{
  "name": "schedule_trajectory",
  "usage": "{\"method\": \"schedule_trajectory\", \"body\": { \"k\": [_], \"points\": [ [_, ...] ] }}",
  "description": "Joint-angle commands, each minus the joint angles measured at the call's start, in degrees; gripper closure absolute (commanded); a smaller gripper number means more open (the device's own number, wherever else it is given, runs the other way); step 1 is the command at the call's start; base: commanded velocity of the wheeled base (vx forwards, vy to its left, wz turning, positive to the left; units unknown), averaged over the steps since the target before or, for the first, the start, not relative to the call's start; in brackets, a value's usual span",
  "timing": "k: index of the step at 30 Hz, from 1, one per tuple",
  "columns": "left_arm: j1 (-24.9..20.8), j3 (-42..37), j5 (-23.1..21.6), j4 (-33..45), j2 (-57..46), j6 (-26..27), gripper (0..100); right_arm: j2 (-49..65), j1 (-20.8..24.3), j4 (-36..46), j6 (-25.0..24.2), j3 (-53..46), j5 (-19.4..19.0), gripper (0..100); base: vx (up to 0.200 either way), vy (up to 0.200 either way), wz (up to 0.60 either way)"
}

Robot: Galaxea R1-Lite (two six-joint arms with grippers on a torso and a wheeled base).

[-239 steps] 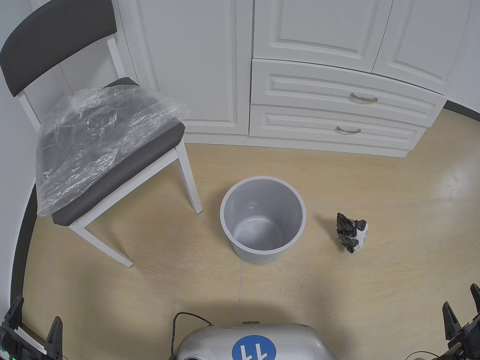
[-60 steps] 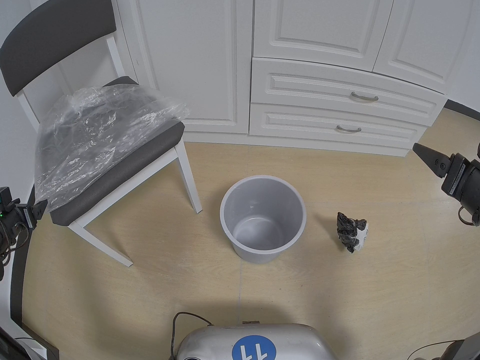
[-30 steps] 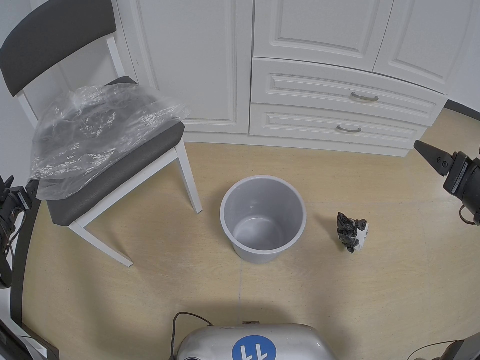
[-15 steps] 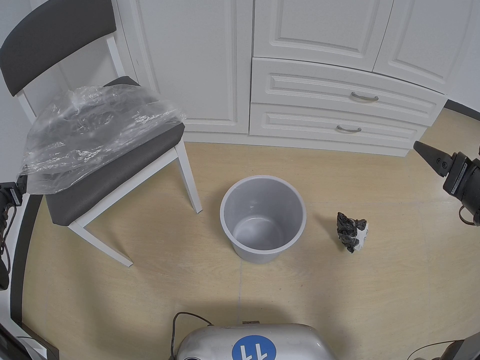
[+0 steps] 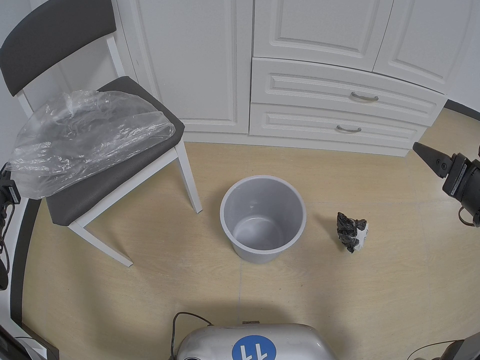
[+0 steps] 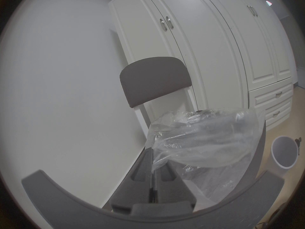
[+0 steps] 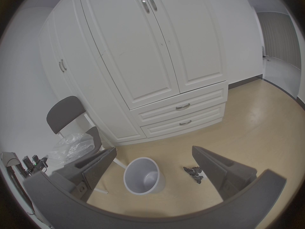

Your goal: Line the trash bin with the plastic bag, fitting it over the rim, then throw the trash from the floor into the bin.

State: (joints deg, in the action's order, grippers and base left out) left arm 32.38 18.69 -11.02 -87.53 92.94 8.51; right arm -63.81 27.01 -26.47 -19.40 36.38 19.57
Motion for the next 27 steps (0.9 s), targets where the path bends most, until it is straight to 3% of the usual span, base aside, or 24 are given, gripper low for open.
{"method": "schedule_trajectory", "body": {
  "k": [1, 11, 12, 14, 15, 16, 20, 21, 27],
  "points": [
    [-1.44, 0.3, -0.05, -0.01, -0.3, 0.02, 100, 0.08, 1.11, -0.08, 0.15, -0.43, -0.23, 0, 0.0, 0.0, 0.0],
    [-5.13, -2.34, -0.67, -0.01, -6.9, -1.13, 100, 1.4, 1.9, 0.19, 1.29, -1.57, -0.32, 0, 0.0, 0.0, 0.0],
    [-12.34, -3.75, -0.76, 0.17, -13.22, -4.73, 100, 2.02, 1.9, 0.27, 3.49, -2.45, -0.41, 0, 0.0, 0.0, 0.0],
    [-19.72, -3.31, -0.67, 1.75, -17.18, -6.66, 100, 1.84, 1.9, 0.19, 5.24, -3.51, -0.41, 0, 0.0, 0.0, 0.0],
    [-19.72, -3.31, -0.67, 1.75, -17.18, -6.66, 100, 1.84, 1.9, 0.19, 5.24, -3.51, -0.41, 0, 0.0, 0.0, 0.0],
    [-25.43, -1.55, -0.05, 4.65, -18.76, -7.01, 100, 1.93, 1.9, 0.01, 6.65, -4.38, -0.41, 0, 0.0, 0.0, 0.0],
    [-32.11, 6.18, 2.06, 13.0, -19.03, -7.28, 100, 2.02, 1.99, 0.01, 7.79, -4.82, -0.41, 0, 0.0, 0.0, 0.0],
    [-32.38, 6.45, 2.23, 13.17, -19.03, -7.37, 100, 2.02, 1.99, 0.01, 7.79, -4.91, -0.41, 0, 0.0, 0.0, 0.0],
    [-46.09, 11.11, 6.36, 14.4, -19.29, -9.74, 100, 1.49, 2.34, -0.08, 7.88, -6.41, -1.9, 0, 0.0, 0.0, 0.0]
  ]
}}
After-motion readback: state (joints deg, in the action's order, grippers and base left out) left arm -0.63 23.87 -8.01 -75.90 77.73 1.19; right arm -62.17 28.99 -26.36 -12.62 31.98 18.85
